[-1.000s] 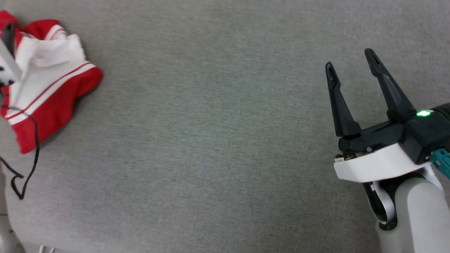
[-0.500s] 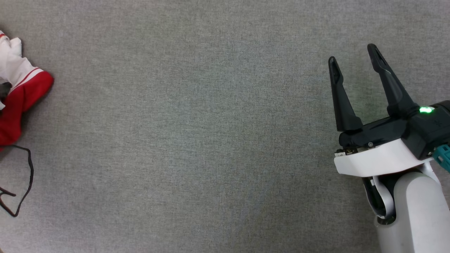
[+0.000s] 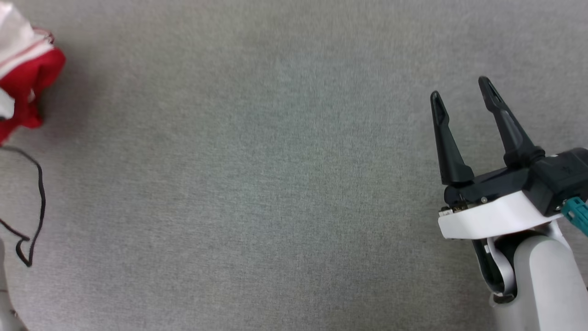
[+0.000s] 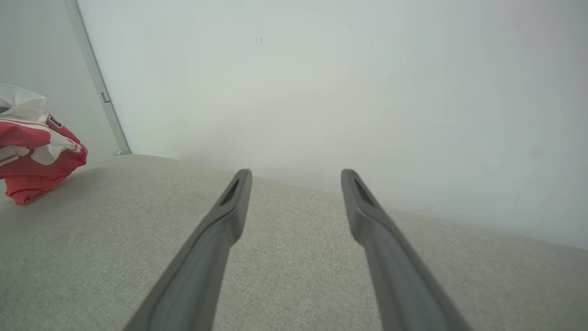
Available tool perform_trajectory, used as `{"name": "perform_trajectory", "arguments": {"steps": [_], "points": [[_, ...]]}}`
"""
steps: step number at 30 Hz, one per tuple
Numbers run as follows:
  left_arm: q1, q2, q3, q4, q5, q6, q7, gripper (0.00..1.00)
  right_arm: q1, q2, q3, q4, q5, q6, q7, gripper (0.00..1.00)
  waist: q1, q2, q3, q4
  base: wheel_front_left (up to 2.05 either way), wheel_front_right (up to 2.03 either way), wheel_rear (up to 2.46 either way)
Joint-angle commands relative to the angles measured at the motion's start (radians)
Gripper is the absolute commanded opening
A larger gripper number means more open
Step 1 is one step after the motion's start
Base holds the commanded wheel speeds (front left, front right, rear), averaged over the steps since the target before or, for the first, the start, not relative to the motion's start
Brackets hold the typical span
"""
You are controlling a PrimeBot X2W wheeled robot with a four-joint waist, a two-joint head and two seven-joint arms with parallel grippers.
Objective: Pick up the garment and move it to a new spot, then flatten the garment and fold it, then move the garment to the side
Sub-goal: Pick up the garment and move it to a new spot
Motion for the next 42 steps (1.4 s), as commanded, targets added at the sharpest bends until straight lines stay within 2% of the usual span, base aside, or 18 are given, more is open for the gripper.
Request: {"name": "perform_trajectory", "arguments": {"steps": [1, 7, 14, 16, 23, 28, 38, 39, 40, 41, 42], "points": [[-0.015, -0.002, -0.004, -0.009, 0.005, -0.004, -0.024, 0.0, 0.012, 0.003, -0.002, -0.002, 0.007, 0.0, -0.003, 1.0, -0.0001, 0.0, -0.042, 0.004, 0.0, 0.0, 0.0], [-0.049, -0.041, -0.062, -0.048, 0.049, -0.016, -0.205, 0.0, 0.046, 0.003, -0.019, -0.003, 0.03, 0.0, -0.006, 1.0, -0.0001, 0.0, -0.117, -0.018, 0.0, 0.0, 0.0], [0.003, -0.131, -0.148, -0.149, 0.097, -0.008, -0.336, 0.0, 0.094, 0.003, -0.039, -0.005, 0.059, 0.0, -0.005, 1.0, -0.0001, 0.0, -0.176, -0.087, 0.0, 0.0, 0.0], [0.029, -0.172, -0.178, -0.181, 0.101, -0.007, -0.355, 0.0, 0.108, 0.003, -0.043, -0.004, 0.064, 0.0, -0.003, 1.0, -0.0001, 0.0, -0.19, -0.112, 0.0, 0.0, 0.0], [0.177, -0.311, -0.295, -0.281, 0.098, -0.02, -0.38, 0.0, 0.164, 0.003, -0.051, 0.001, 0.078, 0.0, 0.01, 1.0, -0.0001, 0.0, -0.249, -0.195, 0.0, 0.0, 0.0], [0.316, -0.375, -0.418, -0.305, 0.087, -0.035, -0.374, 0.0, 0.204, 0.003, -0.059, -0.006, 0.09, 0.0, 0.025, 1.0, -0.0001, 0.0, -0.272, -0.225, 0.0, 0.0, 0.0], [0.563, -0.412, -0.66, -0.209, 0.055, -0.034, -0.355, 0.0, 0.237, 0.003, -0.051, -0.01, 0.113, 0.0, 0.033, 1.0, -0.0001, 0.0, -0.249, -0.217, 0.0, 0.0, 0.0], [0.572, -0.412, -0.676, -0.201, 0.053, -0.031, -0.356, 0.37, 0.238, 0.003, -0.05, -0.007, 0.114, 0.0, 0.032, 1.0, -0.0001, 0.0, -0.249, -0.215, 0.0, 0.0, 0.0], [0.58, -0.412, -0.692, -0.198, 0.043, -0.032, -0.358, 0.86, 0.24, 0.003, -0.053, -0.007, 0.115, 0.0, 0.031, 1.0, -0.0001, 0.0, -0.248, -0.21, 0.0, 0.0, 0.0], [0.581, -0.413, -0.707, -0.198, 0.04, -0.031, -0.368, 1.0, 0.242, 0.003, -0.056, -0.007, 0.115, 0.0, 0.029, 1.0, -0.0001, 0.0, -0.248, -0.205, 0.0, 0.0, 0.0], [0.582, -0.414, -0.721, -0.203, 0.034, -0.027, -0.382, 1.0, 0.244, 0.003, -0.058, -0.006, 0.115, 0.0, 0.029, 1.0, -0.0001, 0.0, -0.251, -0.199, 0.0, 0.0, 0.0]]}}
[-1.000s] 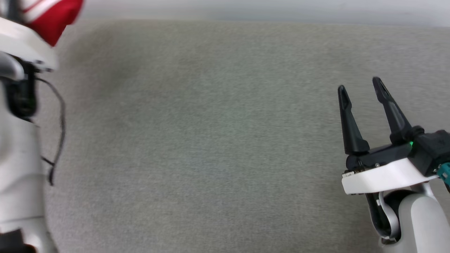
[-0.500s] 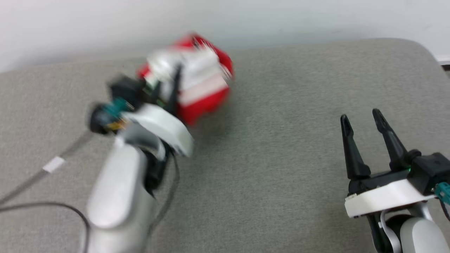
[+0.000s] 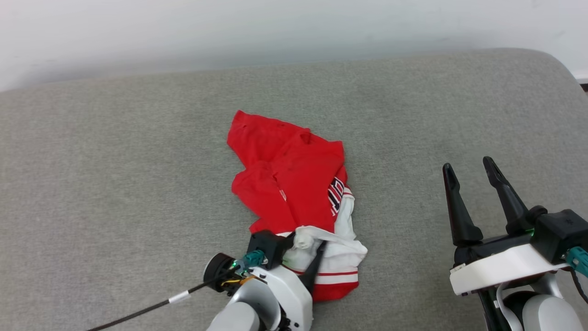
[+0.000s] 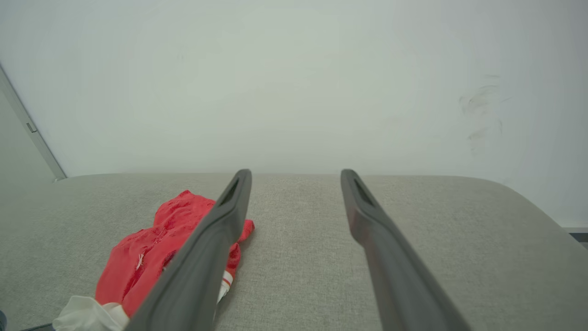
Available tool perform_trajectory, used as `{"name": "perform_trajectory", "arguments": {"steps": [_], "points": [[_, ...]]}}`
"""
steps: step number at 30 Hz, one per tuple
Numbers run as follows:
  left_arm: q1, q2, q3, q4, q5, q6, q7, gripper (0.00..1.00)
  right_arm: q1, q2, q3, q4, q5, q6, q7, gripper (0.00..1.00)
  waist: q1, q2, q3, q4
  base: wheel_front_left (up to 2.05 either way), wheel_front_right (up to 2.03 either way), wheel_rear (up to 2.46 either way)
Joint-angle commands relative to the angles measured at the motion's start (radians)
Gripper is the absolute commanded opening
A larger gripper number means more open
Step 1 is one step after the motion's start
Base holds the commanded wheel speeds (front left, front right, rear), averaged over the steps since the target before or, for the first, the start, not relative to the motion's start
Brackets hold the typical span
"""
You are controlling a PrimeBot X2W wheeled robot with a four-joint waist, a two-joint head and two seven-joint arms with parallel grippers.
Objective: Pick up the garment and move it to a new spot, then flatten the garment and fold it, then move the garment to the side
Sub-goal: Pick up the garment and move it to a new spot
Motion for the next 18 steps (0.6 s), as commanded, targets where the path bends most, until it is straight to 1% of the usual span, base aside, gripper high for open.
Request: {"name": "perform_trajectory", "arguments": {"steps": [1, 6, 10, 15, 18], "points": [[-0.003, -0.001, -0.014, -0.013, -0.01, 0.009, -0.018, 1.0, 0.012, 0.003, -0.001, 0.0, 0.002, 0.0, -0.004, 1.0, 0.0002, 0.0, -0.006, 0.01, 0.0, 0.0, 0.0], [-0.028, -0.001, -0.05, -0.064, -0.015, 0.044, -0.112, 1.0, 0.025, 0.003, -0.015, 0.003, -0.01, 0.0, 0.007, 1.0, 0.0002, 0.0, -0.041, 0.041, 0.0, 0.0, 0.0], [-0.039, -0.001, -0.042, -0.111, -0.016, 0.077, -0.172, 1.0, 0.041, 0.003, -0.024, 0.003, -0.019, 0.0, 0.021, 1.0, 0.0002, 0.0, -0.077, 0.063, 0.0, 0.0, 0.0], [-0.016, 0.015, 0.025, -0.161, -0.038, 0.131, -0.206, 1.0, 0.069, 0.002, -0.037, -0.005, -0.027, 0.0, 0.037, 1.0, 0.0002, 0.0, -0.115, 0.082, 0.0, 0.0, 0.0], [0.01, 0.046, 0.077, -0.184, -0.047, 0.172, -0.215, 1.0, 0.089, 0.003, -0.044, -0.01, -0.03, 0.0, 0.046, 1.0, 0.0002, 0.0, -0.13, 0.087, 0.0, 0.0, 0.0]]}}
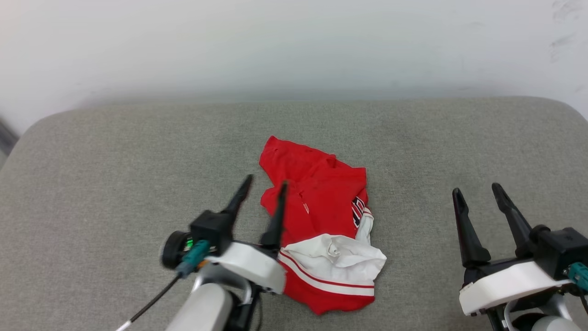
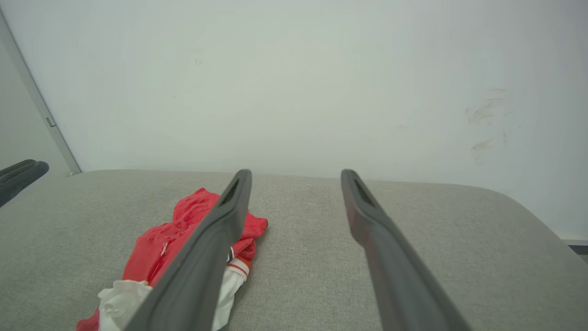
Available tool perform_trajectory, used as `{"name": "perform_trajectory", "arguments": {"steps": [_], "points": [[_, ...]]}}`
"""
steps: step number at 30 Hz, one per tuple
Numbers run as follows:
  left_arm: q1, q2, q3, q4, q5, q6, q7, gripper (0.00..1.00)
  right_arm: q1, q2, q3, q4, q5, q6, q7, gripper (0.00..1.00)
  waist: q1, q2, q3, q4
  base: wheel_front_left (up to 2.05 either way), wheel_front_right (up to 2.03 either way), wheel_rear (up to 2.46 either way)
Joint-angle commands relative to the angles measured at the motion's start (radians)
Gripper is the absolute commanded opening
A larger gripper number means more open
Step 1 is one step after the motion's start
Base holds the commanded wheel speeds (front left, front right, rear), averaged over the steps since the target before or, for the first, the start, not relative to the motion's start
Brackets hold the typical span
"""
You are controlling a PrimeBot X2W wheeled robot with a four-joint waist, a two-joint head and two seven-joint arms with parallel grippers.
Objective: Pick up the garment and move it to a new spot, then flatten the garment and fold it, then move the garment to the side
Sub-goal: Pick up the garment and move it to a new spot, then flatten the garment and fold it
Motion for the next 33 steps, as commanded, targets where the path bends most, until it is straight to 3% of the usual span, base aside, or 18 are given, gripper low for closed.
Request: {"name": "perform_trajectory", "arguments": {"steps": [1, 8, 15, 27, 33], "points": [[0.022, 0.02, 0.025, -0.016, -0.006, 0.016, -0.008, 1.0, 0.02, 0.003, -0.003, -0.002, -0.006, 0.0, 0.006, 1.0, 0.0001, 0.0, -0.009, 0.005, 0.0, 0.0, 0.0], [0.117, 0.116, 0.11, -0.078, -0.016, 0.075, -0.001, 1.0, 0.058, 0.003, -0.009, -0.012, -0.008, 0.0, 0.023, 1.0, 0.0001, 0.0, -0.027, 0.009, 0.0, 0.0, 0.0], [0.191, 0.18, 0.128, -0.14, -0.012, 0.094, 0.038, 1.0, 0.077, 0.003, -0.009, -0.02, -0.002, 0.0, 0.036, 1.0, 0.0001, 0.0, -0.041, 0.009, 0.0, 0.0, 0.0], [0.189, 0.187, 0.118, -0.18, -0.013, 0.108, 0.065, 1.0, 0.055, 0.003, -0.005, -0.007, -0.009, 0.0, 0.083, 1.0, 0.0001, 0.0, -0.034, 0.025, 0.0, 0.0, 0.0], [0.168, 0.174, 0.104, -0.186, -0.005, 0.112, 0.052, 1.0, 0.012, -0.024, 0.042, 0.014, -0.004, 0.0, 0.288, 1.0, 0.0001, 0.0, -0.017, 0.086, 0.0, 0.0, 0.0]]}}
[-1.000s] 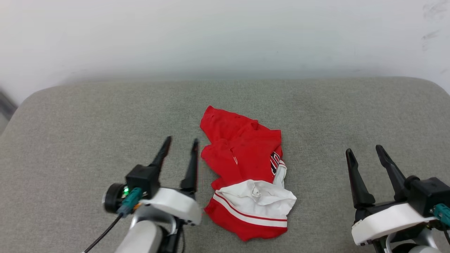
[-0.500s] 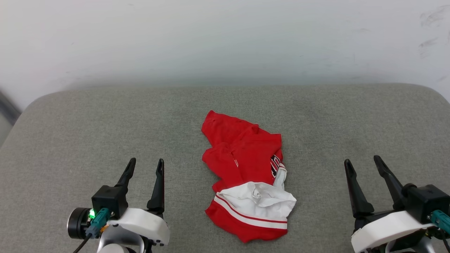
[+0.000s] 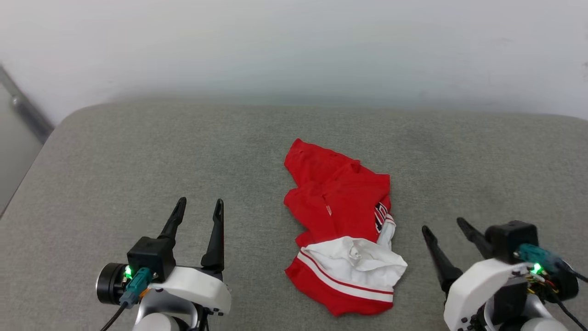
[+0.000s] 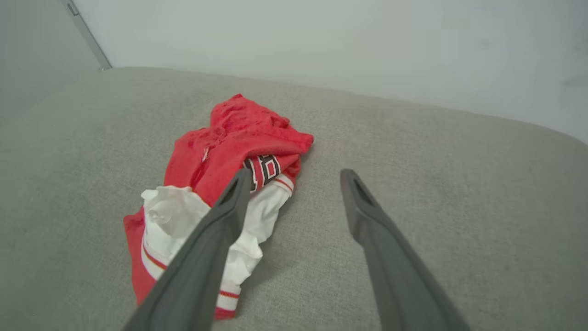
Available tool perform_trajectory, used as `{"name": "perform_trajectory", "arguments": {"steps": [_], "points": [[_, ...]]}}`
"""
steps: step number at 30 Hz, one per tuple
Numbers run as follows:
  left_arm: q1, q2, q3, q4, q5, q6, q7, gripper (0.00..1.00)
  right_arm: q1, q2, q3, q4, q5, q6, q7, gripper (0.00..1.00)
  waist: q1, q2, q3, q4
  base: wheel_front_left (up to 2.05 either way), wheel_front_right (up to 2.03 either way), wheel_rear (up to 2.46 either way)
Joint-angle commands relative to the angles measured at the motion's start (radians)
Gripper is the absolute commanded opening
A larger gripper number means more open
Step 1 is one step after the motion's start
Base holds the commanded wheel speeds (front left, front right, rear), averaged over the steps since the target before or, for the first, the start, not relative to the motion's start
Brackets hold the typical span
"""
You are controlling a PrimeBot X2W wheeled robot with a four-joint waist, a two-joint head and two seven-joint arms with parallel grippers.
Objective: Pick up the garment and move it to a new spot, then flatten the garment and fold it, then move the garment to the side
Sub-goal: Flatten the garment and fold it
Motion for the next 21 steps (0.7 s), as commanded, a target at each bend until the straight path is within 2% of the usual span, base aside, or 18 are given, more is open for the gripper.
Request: {"name": "perform_trajectory", "arguments": {"steps": [1, 5, 9, 14, 18, 19, 20, 21], "points": [[-0.01, -0.007, -0.002, -0.002, 0.007, 0.002, -0.005, 1.0, -0.02, -0.018, 0.012, 0.0, 0.012, -0.001, 0.026, 1.0, 0.0, 0.0, 0.012, 0.027, 0.0, 0.0, 0.0], [-0.036, -0.021, -0.022, 0.003, 0.007, -0.012, -0.02, 1.0, -0.056, -0.085, 0.107, -0.002, 0.067, -0.001, 0.211, 1.0, 0.0, 0.0, 0.043, 0.086, 0.0, 0.0, 0.0], [-0.066, -0.041, -0.041, 0.021, 0.009, -0.029, -0.034, 1.0, -0.097, -0.145, 0.198, -0.002, 0.124, -0.001, 0.34, 1.0, 0.0, 0.0, 0.079, 0.138, 0.0, 0.0, 0.0], [-0.101, -0.059, -0.055, 0.044, 0.014, -0.043, -0.052, 1.0, -0.154, -0.189, 0.275, 0.026, 0.157, -0.001, 0.392, 1.0, 0.0, 0.0, 0.122, 0.182, 0.0, 0.0, 0.0], [-0.118, -0.071, -0.059, 0.061, 0.014, -0.045, -0.063, 1.0, -0.196, -0.196, 0.307, 0.073, 0.174, -0.001, 0.395, 1.0, 0.0, 0.0, 0.142, 0.192, 0.0, 0.0, 0.0], [-0.122, -0.072, -0.058, 0.065, 0.013, -0.045, -0.064, 1.0, -0.204, -0.19, 0.31, 0.083, 0.182, -0.001, 0.391, 0.49, 0.0, 0.0, 0.145, 0.192, 0.0, 0.0, 0.0], [-0.123, -0.073, -0.058, 0.069, 0.013, -0.045, -0.066, 1.0, -0.213, -0.191, 0.315, 0.092, 0.179, -0.001, 0.39, 0.16, 0.0, 0.0, 0.147, 0.192, 0.0, 0.0, 0.0], [-0.123, -0.074, -0.058, 0.072, 0.013, -0.045, -0.068, 1.0, -0.22, -0.192, 0.318, 0.097, 0.182, -0.001, 0.387, 0.0, 0.0, 0.0, 0.148, 0.19, 0.0, 0.0, 0.0]]}}
